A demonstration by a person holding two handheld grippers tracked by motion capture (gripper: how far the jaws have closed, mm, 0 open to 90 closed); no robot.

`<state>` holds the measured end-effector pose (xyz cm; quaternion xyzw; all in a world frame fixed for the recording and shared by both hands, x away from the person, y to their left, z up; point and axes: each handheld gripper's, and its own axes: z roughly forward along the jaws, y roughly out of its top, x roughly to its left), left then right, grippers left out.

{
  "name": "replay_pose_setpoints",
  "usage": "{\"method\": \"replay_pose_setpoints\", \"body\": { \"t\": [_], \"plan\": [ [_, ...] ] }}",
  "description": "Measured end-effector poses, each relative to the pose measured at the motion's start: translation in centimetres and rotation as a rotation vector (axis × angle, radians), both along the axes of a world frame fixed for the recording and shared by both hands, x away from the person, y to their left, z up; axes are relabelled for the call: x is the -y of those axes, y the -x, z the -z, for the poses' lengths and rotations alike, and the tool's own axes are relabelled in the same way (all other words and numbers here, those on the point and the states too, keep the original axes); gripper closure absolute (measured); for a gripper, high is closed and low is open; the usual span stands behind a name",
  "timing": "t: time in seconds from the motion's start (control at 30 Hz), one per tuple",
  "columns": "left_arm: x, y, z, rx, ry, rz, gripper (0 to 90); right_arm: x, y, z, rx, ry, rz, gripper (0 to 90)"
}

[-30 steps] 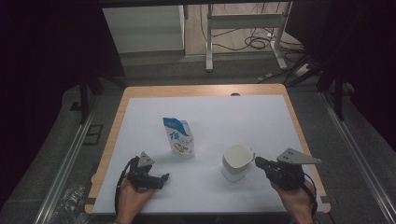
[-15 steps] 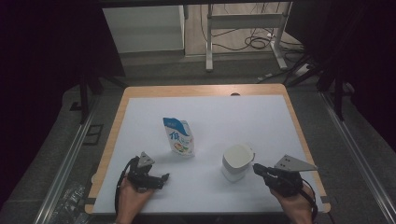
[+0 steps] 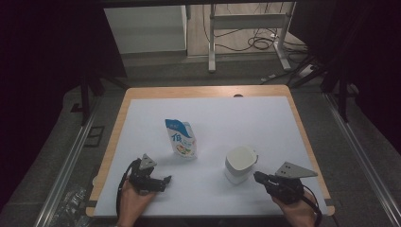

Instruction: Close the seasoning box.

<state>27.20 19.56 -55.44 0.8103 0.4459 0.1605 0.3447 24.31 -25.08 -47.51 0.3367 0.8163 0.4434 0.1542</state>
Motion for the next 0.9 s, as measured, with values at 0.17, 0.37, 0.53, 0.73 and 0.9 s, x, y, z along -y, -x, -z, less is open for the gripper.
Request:
{"method": "replay_pose_setpoints", "body": {
  "t": [0.17, 0.37, 0.53, 0.73, 0.9],
  "plan": [
    [0.0, 0.0, 0.0, 0.0, 0.0, 0.0, 3.2, -0.6, 0.0, 0.8, -0.009, 0.017, -0.025, 83.0],
    [0.0, 0.0, 0.0, 0.0, 0.0, 0.0, 3.2, -1.1, -0.2, 1.7, -0.027, 0.039, -0.034, 82.7],
    [0.0, 0.0, 0.0, 0.0, 0.0, 0.0, 3.2, -1.4, -0.4, 2.2, -0.031, 0.042, -0.044, 85.5],
    [0.0, 0.0, 0.0, 0.0, 0.0, -0.001, 3.2, -1.9, -0.5, 2.5, -0.033, 0.061, -0.058, 88.5],
    [0.0, 0.0, 0.0, 0.0, 0.0, -0.001, 3.2, -2.4, -0.6, 2.8, -0.032, 0.076, -0.069, 88.9]
  ]
}}
